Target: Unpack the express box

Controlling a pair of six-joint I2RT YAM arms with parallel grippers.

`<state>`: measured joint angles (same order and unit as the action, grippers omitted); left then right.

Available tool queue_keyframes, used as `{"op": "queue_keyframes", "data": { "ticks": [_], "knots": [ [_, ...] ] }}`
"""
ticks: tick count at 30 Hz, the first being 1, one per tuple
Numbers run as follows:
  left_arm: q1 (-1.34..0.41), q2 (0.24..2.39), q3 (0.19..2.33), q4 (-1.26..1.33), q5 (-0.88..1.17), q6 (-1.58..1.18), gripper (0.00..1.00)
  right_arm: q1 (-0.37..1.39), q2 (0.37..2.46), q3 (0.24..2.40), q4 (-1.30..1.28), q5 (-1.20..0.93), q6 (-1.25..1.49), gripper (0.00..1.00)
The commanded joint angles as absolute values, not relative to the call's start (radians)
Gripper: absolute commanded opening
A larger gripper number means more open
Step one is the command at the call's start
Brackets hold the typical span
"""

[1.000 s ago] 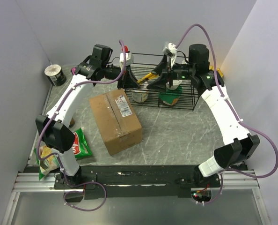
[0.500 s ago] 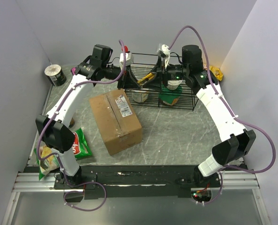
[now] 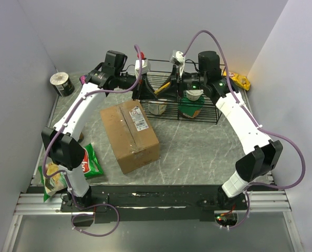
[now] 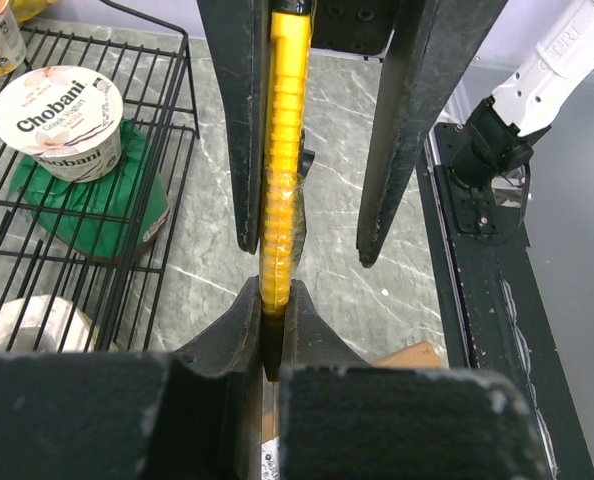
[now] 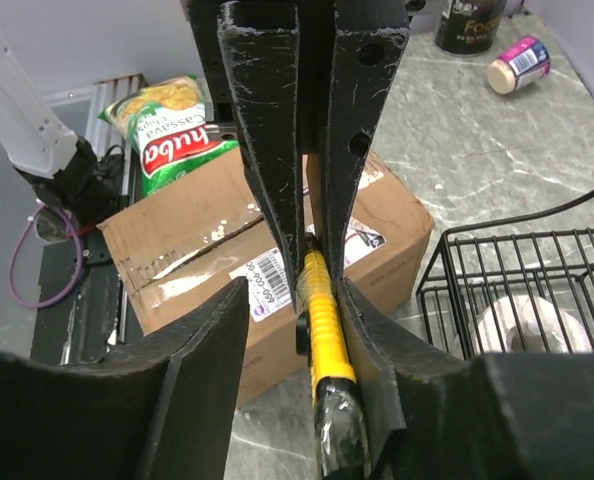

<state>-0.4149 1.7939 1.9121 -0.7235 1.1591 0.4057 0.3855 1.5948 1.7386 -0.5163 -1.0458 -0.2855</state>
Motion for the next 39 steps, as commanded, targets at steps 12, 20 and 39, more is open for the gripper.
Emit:
{"op": "queue_keyframes", "data": {
  "ticks": [12, 20, 39],
  "knots": [
    [-0.408, 1.79, 1.936, -0.667, 1.241, 0.433, 0.01, 0.402, 1.601, 1.761, -0.45, -1.058, -0.235, 0.4],
    [-0.4, 1.793, 1.91, -0.626, 1.275, 0.38, 0.01, 0.403, 1.606, 1.758, -0.442, -1.075, -0.23, 0.38],
    [-0.151, 1.649, 1.721, -0.589, 1.066, 0.265, 0.46, 0.37, 1.401, 1.662, -0.508, -0.51, -0.169, 0.0]
  ]
}}
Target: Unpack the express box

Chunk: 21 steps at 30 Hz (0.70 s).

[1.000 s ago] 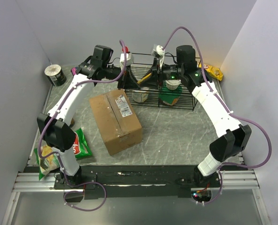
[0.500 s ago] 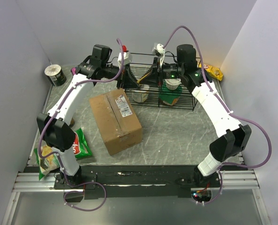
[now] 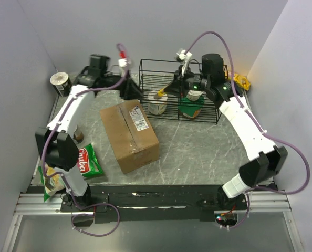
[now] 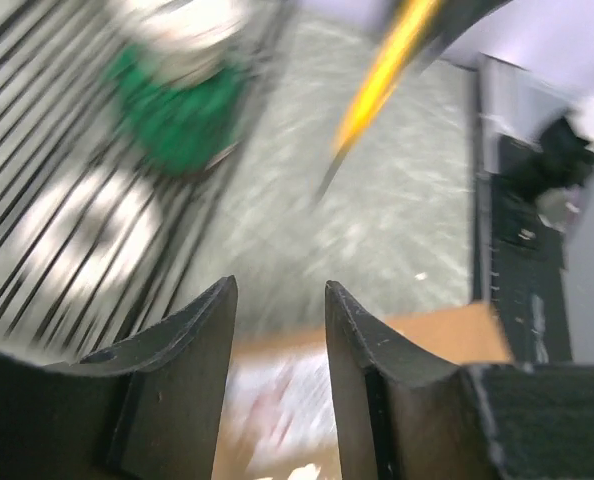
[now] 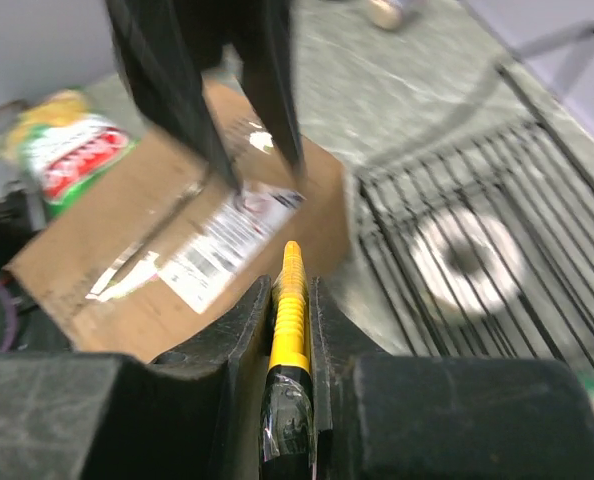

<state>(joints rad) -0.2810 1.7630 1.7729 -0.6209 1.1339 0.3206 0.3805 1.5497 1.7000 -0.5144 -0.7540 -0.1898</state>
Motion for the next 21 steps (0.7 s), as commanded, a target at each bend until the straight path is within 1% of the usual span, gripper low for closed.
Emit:
{"op": "queue_keyframes", "data": {
  "ticks": [1, 3, 6, 8, 9, 11, 12, 13, 14, 16, 17, 19, 20, 21],
  "knots": [
    [-0.128, 1.635, 1.689, -0.584, 1.016, 0.249, 0.46, 0.37, 1.379, 1.642, -0.49, -0.444, -0.149, 0.0],
    [-0.072, 1.583, 1.646, -0.568, 0.942, 0.221, 0.47, 0.37, 1.335, 1.586, -0.454, -0.408, -0.152, 0.0],
    [-0.022, 1.504, 1.562, -0.575, 0.853, 0.245, 0.45, 0.368, 1.304, 1.545, -0.457, -0.423, -0.202, 0.0],
    [-0.003, 1.458, 1.517, -0.705, 0.819, 0.45, 0.42, 0.368, 1.29, 1.534, -0.469, -0.443, -0.222, 0.0],
    [-0.002, 1.403, 1.497, -0.75, 0.802, 0.612, 0.41, 0.367, 1.289, 1.537, -0.492, -0.451, -0.239, 0.0],
    [0.038, 1.298, 1.416, -0.833, 0.764, 0.73, 0.38, 0.368, 1.296, 1.549, -0.523, -0.482, -0.265, 0.0],
    [0.047, 1.264, 1.385, -0.842, 0.747, 0.812, 0.35, 0.367, 1.302, 1.571, -0.555, -0.491, -0.27, 0.0],
    [0.067, 1.234, 1.334, -0.859, 0.732, 0.851, 0.24, 0.367, 1.307, 1.583, -0.569, -0.523, -0.276, 0.0],
    [0.074, 1.189, 1.315, -0.918, 0.709, 0.897, 0.2, 0.361, 1.322, 1.594, -0.58, -0.537, -0.284, 0.0],
    [0.08, 1.166, 1.284, -1.015, 0.687, 1.035, 0.12, 0.359, 1.336, 1.617, -0.578, -0.535, -0.275, 0.0],
    [0.08, 1.164, 1.282, -1.126, 0.683, 1.083, 0.1, 0.357, 1.338, 1.626, -0.571, -0.531, -0.258, 0.0],
    [0.08, 1.175, 1.272, -1.242, 0.684, 1.269, 0.07, 0.357, 1.35, 1.637, -0.543, -0.508, -0.239, 0.0],
    [0.08, 1.19, 1.263, -1.349, 0.693, 1.332, 0.06, 0.357, 1.356, 1.653, -0.534, -0.455, -0.206, 0.0],
    [0.08, 1.198, 1.234, -1.376, 0.712, 1.424, 0.06, 0.357, 1.361, 1.663, -0.525, -0.434, -0.195, 0.0]
  ]
}}
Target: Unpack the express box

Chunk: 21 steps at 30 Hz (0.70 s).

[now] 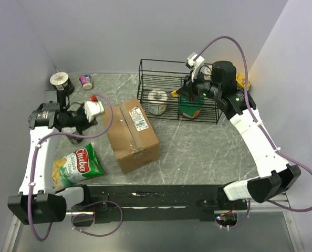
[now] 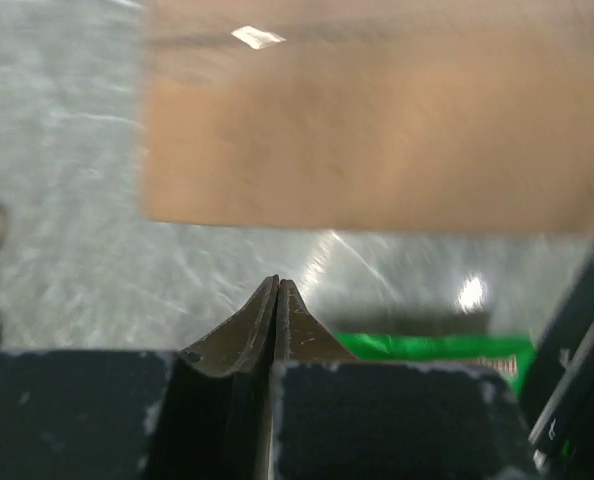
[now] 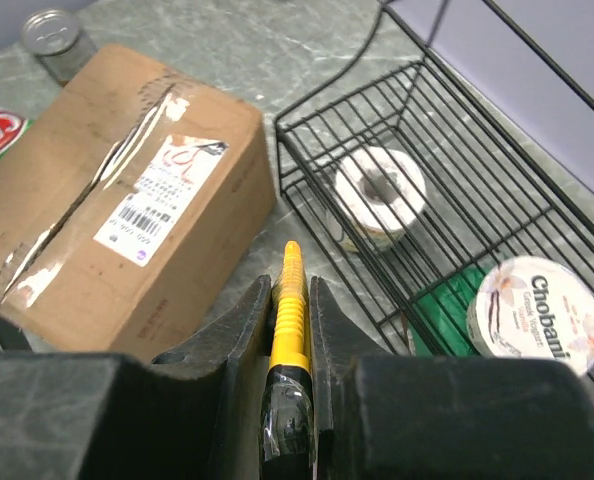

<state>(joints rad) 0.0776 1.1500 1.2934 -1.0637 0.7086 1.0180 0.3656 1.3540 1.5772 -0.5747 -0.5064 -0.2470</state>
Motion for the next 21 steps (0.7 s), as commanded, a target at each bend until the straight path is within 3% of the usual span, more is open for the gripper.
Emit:
{"op": "queue_keyframes", "data": {
  "ticks": [1, 5, 7, 12, 21],
  "knots": [
    [0.068, 1.2, 1.212, -1.373, 0.719, 1.436, 0.06, 0.356, 1.371, 1.672, -0.517, -0.414, -0.187, 0.0],
    [0.008, 1.195, 1.088, -1.281, 0.833, 1.504, 0.07, 0.356, 1.387, 1.716, -0.474, -0.296, -0.135, 0.0],
    [-0.125, 1.183, 1.02, -1.125, 0.865, 1.412, 0.09, 0.35, 1.403, 1.738, -0.462, -0.232, -0.111, 0.0],
    [-0.373, 1.166, 0.94, -0.826, 0.861, 1.232, 0.14, 0.313, 1.422, 1.792, -0.485, -0.42, -0.147, 0.0],
    [-0.512, 1.425, 1.092, -0.626, 0.951, 1.215, 0.34, 0.31, 1.408, 1.747, -0.485, -0.41, -0.181, 0.0]
  ]
}}
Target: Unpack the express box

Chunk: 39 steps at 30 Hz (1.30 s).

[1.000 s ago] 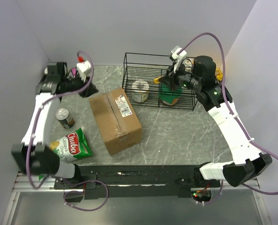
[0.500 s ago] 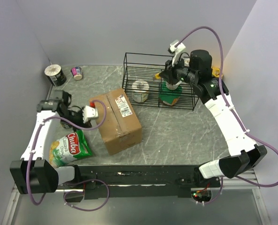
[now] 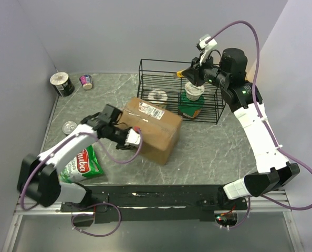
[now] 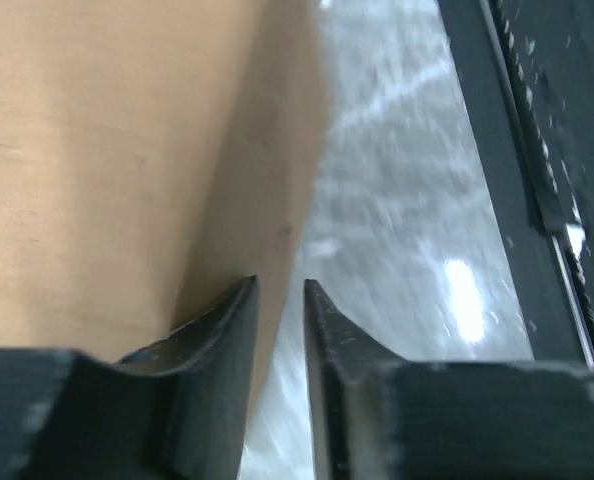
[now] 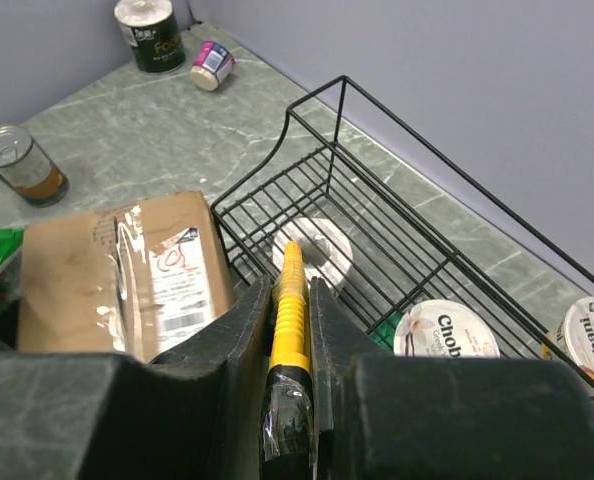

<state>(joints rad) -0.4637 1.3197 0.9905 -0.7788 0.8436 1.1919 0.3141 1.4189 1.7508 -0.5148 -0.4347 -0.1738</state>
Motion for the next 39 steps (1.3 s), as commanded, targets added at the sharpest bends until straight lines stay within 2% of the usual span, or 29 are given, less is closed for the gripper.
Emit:
{"op": "queue_keyframes", "data": {
  "ticks": [1, 4, 7, 13, 16, 17, 18, 20, 23, 27, 32, 34, 39],
  "knots": [
    [-0.523, 1.446, 1.103, -0.594, 0.957, 1.195, 0.36, 0.308, 1.405, 1.743, -0.485, -0.388, -0.166, 0.0],
    [-0.537, 1.518, 1.133, -0.468, 0.994, 1.079, 0.4, 0.293, 1.394, 1.717, -0.489, -0.371, -0.158, 0.0],
    [-0.538, 1.546, 1.245, -0.636, 0.979, 1.091, 0.41, 0.278, 1.384, 1.712, -0.511, -0.448, -0.202, 0.0],
    [-0.322, 1.295, 1.249, -0.775, 1.005, 1.108, 0.51, 0.272, 1.387, 1.738, -0.551, -0.535, -0.288, 0.0],
    [-0.22, 1.218, 1.256, -0.586, 1.0, 0.747, 0.56, 0.27, 1.44, 1.788, -0.564, -0.58, -0.29, 0.0],
    [-0.195, 1.206, 1.229, -0.509, 0.986, 0.527, 0.59, 0.27, 1.454, 1.801, -0.568, -0.597, -0.293, 0.0],
    [-0.164, 1.197, 1.207, -0.435, 0.941, 0.406, 0.66, 0.27, 1.482, 1.808, -0.549, -0.604, -0.29, 0.0],
    [-0.155, 1.192, 1.161, -0.283, 0.782, 0.165, 0.69, 0.268, 1.505, 1.818, -0.503, -0.583, -0.243, 0.0],
    [-0.146, 1.239, 1.147, -0.2, 0.703, 0.007, 0.79, 0.27, 1.568, 1.882, -0.471, -0.577, -0.206, 0.0],
    [-0.135, 1.33, 1.167, -0.183, 0.634, -0.181, 0.77, 0.27, 1.65, 1.988, -0.479, -0.565, -0.227, 0.0],
    [-0.123, 1.41, 1.129, -0.148, 0.722, -0.336, 0.75, 0.27, 1.661, 2.033, -0.463, -0.549, -0.238, 0.0],
    [-0.121, 1.422, 1.098, -0.071, 0.776, -0.362, 0.74, 0.27, 1.654, 2.014, -0.457, -0.552, -0.235, 0.0],
    [-0.121, 1.508, 1.126, -0.118, 0.867, -0.299, 0.74, 0.27, 1.632, 1.951, -0.45, -0.638, -0.21, 0.0]
  ]
}}
